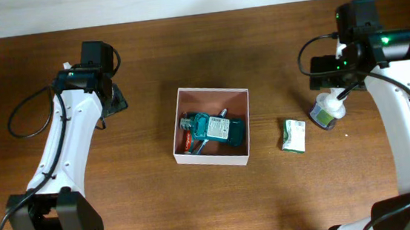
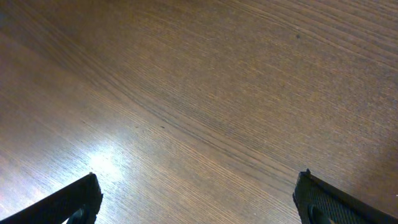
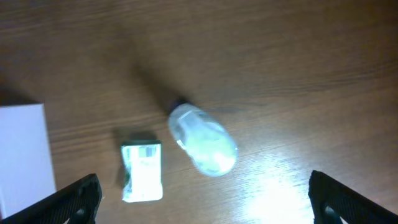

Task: Pack container
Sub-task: 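Move the right gripper over the foaming soap pump bottle, then lower the right gripper and close it on the soap pump head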

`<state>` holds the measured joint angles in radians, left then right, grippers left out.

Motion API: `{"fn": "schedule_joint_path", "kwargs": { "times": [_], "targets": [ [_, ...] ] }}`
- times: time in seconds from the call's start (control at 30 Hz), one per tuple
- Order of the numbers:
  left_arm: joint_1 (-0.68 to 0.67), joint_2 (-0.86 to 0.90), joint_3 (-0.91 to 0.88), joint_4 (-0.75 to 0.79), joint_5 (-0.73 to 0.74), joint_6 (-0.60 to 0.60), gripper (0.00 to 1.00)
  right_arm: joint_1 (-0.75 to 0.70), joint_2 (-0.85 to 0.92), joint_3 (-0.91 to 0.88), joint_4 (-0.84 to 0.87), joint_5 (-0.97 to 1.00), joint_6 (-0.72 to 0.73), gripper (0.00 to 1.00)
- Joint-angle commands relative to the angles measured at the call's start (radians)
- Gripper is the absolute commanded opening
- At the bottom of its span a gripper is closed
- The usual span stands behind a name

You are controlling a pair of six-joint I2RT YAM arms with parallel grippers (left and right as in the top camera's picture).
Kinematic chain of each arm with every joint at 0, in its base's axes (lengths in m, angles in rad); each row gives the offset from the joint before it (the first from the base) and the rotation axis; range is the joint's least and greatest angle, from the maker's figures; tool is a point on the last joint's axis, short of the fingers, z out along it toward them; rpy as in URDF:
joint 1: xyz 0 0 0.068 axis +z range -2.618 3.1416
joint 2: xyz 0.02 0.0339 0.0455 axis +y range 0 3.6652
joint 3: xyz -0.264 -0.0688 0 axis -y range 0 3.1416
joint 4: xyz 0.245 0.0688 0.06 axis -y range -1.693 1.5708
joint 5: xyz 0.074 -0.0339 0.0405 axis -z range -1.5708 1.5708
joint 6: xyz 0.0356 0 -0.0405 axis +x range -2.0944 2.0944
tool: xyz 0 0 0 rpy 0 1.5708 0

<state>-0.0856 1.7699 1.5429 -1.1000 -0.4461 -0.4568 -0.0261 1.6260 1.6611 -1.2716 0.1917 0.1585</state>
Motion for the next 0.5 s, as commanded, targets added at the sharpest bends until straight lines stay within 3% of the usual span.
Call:
{"fn": "schedule_joint_path", "kwargs": {
  "times": [0.0,0.1,0.33,0.47],
  "targets": [
    [0.002,-0.015,0.005,-0.001,-0.014,0.002,0.99,-0.049,0.010,-0.061,0.032,0.026,0.011,0.99],
    [0.002,-0.015,0.005,-0.001,-0.014,0.002,0.99,-0.069,0.019,-0.098,0.064,-0.027,-0.033,0.98],
    [0.002,-0.015,0.005,-0.001,-0.014,0.002,0.99,-0.073,0.020,-0.120,0.098,-0.075,-0.115,0.79],
    [0.002,-0.015,0.005,-0.001,-0.014,0.002,0.99,-0.074,0.026,-0.120,0.124,-0.076,-0.148,0.77]
  ]
}}
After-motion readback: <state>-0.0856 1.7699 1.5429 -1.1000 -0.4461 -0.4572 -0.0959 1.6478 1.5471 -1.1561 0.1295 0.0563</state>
